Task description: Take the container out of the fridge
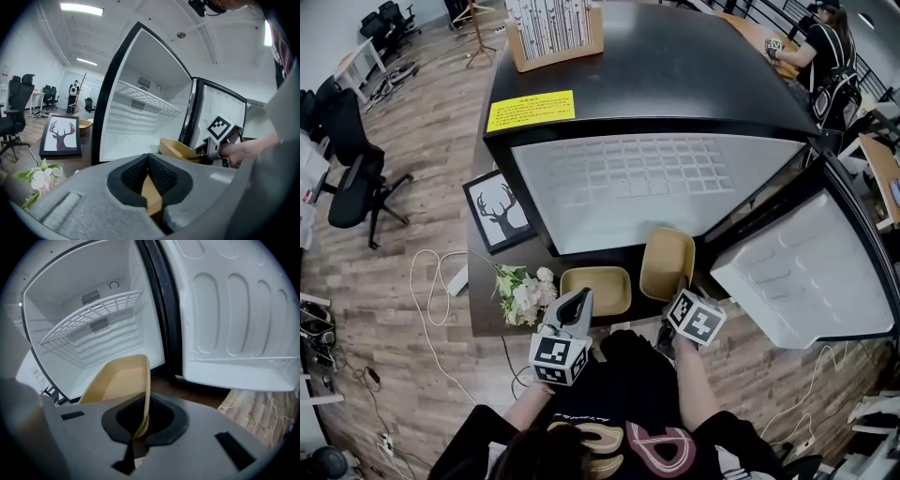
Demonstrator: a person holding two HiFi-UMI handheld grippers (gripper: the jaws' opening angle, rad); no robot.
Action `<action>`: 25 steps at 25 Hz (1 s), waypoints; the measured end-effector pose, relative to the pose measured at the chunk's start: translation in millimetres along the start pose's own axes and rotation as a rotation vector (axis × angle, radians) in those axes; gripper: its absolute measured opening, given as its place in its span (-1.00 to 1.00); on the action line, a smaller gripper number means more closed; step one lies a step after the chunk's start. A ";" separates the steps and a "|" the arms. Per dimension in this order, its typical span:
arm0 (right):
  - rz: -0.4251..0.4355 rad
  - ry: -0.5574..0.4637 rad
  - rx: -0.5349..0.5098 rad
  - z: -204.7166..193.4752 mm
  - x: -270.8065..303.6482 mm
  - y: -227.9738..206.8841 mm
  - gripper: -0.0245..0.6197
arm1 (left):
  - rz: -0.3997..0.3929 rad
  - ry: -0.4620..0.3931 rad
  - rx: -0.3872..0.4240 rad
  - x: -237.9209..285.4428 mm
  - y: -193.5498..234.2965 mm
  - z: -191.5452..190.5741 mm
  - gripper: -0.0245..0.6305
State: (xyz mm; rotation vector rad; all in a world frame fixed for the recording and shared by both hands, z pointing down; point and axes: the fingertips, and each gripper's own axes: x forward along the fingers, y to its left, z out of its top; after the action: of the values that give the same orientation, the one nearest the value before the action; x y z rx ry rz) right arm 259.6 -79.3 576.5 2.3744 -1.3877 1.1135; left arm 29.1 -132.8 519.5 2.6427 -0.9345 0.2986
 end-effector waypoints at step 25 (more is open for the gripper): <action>-0.092 0.069 0.025 -54.0 15.8 -48.2 -0.88 | 0.000 0.034 0.017 8.1 -12.5 -7.0 -0.90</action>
State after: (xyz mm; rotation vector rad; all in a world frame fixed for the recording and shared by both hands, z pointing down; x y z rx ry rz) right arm 275.2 -37.1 635.4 2.3666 -1.2369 1.1824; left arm 42.6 -125.7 525.6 2.6443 -0.9250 0.3511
